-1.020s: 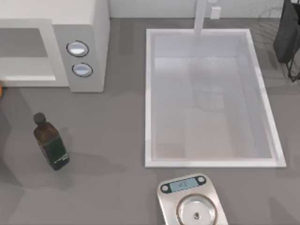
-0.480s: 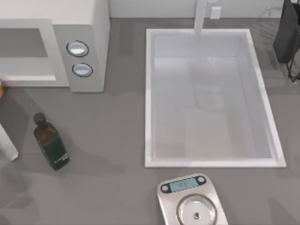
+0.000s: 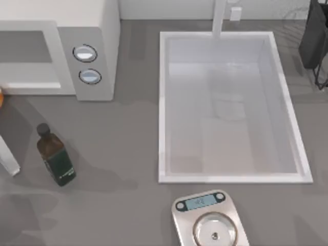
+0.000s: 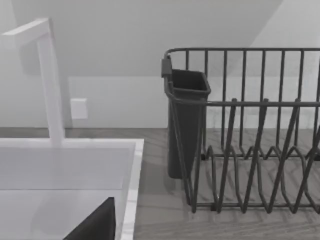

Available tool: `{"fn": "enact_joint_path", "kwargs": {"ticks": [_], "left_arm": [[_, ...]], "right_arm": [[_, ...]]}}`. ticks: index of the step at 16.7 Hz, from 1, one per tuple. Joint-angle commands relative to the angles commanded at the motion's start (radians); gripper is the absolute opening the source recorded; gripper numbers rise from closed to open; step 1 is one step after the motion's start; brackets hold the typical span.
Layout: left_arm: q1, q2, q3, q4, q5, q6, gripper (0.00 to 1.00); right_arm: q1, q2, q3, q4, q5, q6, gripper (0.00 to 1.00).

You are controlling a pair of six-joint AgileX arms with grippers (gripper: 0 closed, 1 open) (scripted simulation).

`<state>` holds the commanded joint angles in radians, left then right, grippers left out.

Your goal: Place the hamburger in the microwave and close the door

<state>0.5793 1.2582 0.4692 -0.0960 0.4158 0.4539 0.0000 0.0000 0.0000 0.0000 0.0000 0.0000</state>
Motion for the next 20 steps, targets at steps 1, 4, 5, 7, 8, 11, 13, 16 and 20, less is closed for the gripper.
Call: {"fn": "enact_joint_path", "kwargs": {"ticks": [1,4,5,7,8,11,13,16,20], "left_arm": [[0.004,0.005,0.003,-0.002,0.004,0.001,0.0],[-0.029,-0.009,-0.005,0.0,-0.024,-0.028,0.0],[-0.06,-0.021,-0.013,0.001,-0.046,-0.051,0.0],[-0.143,-0.051,-0.034,0.003,-0.1,-0.109,0.0],[-0.192,-0.069,-0.046,0.005,-0.132,-0.143,0.0],[-0.346,-0.133,-0.085,0.012,-0.233,-0.259,0.0],[-0.435,-0.171,-0.109,0.015,-0.292,-0.329,0.0],[-0.503,-0.201,-0.125,0.019,-0.341,-0.388,0.0],[-0.502,-0.197,-0.122,0.019,-0.338,-0.389,0.0]], "right_arm": [[0.0,0.0,0.0,0.0,0.0,0.0,1.0],[0.0,0.0,0.0,0.0,0.0,0.0,1.0],[0.0,0.0,0.0,0.0,0.0,0.0,1.0],[0.0,0.0,0.0,0.0,0.0,0.0,1.0],[0.0,0.0,0.0,0.0,0.0,0.0,1.0],[0.0,0.0,0.0,0.0,0.0,0.0,1.0],[0.0,0.0,0.0,0.0,0.0,0.0,1.0],[0.0,0.0,0.0,0.0,0.0,0.0,1.0],[0.0,0.0,0.0,0.0,0.0,0.0,1.0]]}}
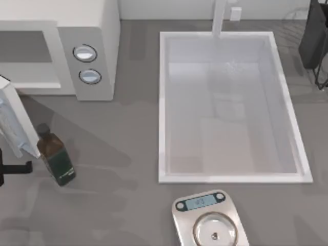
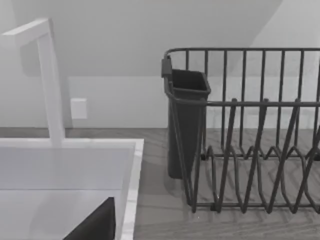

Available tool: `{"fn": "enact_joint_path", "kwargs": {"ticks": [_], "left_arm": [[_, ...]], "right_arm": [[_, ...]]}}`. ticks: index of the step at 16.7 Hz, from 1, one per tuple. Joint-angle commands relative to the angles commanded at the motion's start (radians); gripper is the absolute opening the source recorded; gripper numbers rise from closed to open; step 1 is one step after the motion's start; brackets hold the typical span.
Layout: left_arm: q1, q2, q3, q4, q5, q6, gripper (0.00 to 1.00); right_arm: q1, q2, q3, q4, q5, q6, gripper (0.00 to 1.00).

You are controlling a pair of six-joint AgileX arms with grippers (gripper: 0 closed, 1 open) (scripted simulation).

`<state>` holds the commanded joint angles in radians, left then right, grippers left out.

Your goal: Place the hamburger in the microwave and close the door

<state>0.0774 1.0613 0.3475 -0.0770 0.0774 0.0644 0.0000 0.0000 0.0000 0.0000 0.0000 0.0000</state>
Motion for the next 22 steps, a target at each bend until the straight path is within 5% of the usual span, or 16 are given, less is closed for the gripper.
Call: {"fn": "enact_joint_path", "kwargs": {"ticks": [10,22], "left_arm": [[0.095,0.205,0.164,0.239,-0.043,0.014,0.0],[-0.04,0.507,0.301,0.207,-0.024,-0.022,0.0]], "right_arm": [[0.0,0.0,0.0,0.0,0.0,0.0,1.0],[0.0,0.0,0.0,0.0,0.0,0.0,1.0]]}}
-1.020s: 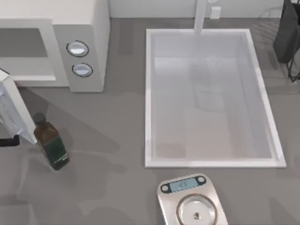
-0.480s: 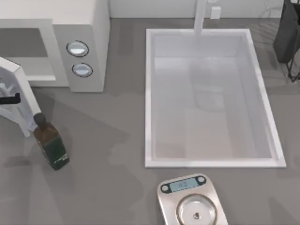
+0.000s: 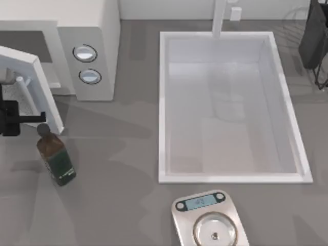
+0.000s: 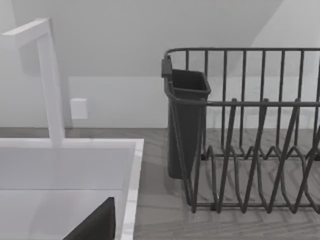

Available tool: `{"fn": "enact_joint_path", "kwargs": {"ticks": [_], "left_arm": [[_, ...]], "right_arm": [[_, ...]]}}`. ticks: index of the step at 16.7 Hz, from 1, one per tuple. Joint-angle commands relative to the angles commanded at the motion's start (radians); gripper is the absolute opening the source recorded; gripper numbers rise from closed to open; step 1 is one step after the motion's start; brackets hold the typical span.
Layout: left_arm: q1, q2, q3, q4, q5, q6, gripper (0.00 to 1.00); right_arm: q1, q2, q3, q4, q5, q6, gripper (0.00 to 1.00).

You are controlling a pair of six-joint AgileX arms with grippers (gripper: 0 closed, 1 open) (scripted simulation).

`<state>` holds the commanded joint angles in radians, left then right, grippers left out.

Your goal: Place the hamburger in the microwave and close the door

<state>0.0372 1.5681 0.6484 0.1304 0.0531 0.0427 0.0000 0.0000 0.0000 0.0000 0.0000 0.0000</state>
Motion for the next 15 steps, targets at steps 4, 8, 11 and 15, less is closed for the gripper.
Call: {"fn": "enact_joint_path", "kwargs": {"ticks": [4,8,11,15], "left_arm": [[0.007,0.012,0.013,0.0,-0.003,-0.002,0.0],[-0.003,0.148,0.145,-0.014,-0.004,-0.005,0.0],[-0.013,0.266,0.28,-0.025,-0.005,-0.006,0.0],[-0.017,0.358,0.393,-0.032,-0.01,-0.011,0.0]], "right_arm": [[0.0,0.0,0.0,0.0,0.0,0.0,1.0],[0.0,0.0,0.0,0.0,0.0,0.0,1.0],[0.0,0.0,0.0,0.0,0.0,0.0,1.0],[0.0,0.0,0.0,0.0,0.0,0.0,1.0]]}}
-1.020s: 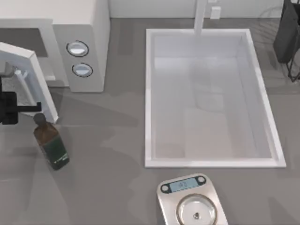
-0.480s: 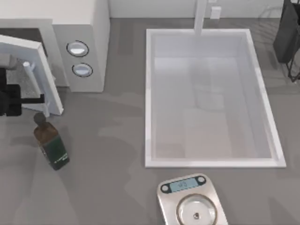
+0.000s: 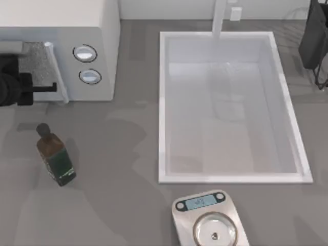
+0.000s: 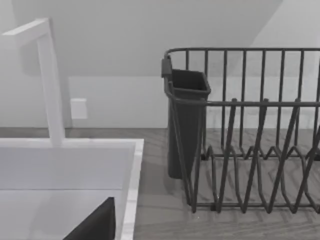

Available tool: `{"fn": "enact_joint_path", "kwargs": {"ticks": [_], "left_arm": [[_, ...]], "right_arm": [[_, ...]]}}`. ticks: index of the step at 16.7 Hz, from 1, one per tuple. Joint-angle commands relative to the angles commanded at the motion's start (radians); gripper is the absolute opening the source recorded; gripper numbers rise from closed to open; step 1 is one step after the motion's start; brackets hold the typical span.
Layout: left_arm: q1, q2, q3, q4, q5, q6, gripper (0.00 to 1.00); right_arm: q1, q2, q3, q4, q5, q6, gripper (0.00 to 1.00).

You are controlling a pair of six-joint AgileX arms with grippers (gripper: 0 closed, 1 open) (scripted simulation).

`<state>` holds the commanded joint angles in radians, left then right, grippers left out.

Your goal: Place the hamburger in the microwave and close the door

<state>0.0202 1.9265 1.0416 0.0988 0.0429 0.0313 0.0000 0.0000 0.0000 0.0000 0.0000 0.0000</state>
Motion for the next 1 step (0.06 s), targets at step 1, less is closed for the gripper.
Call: {"fn": "enact_joint_path", "kwargs": {"ticks": [1], "left_arm": [[0.0,0.003,0.003,0.0,0.0,0.0,0.0]], "right_arm": [[0.0,0.0,0.0,0.0,0.0,0.0,1.0]]}}
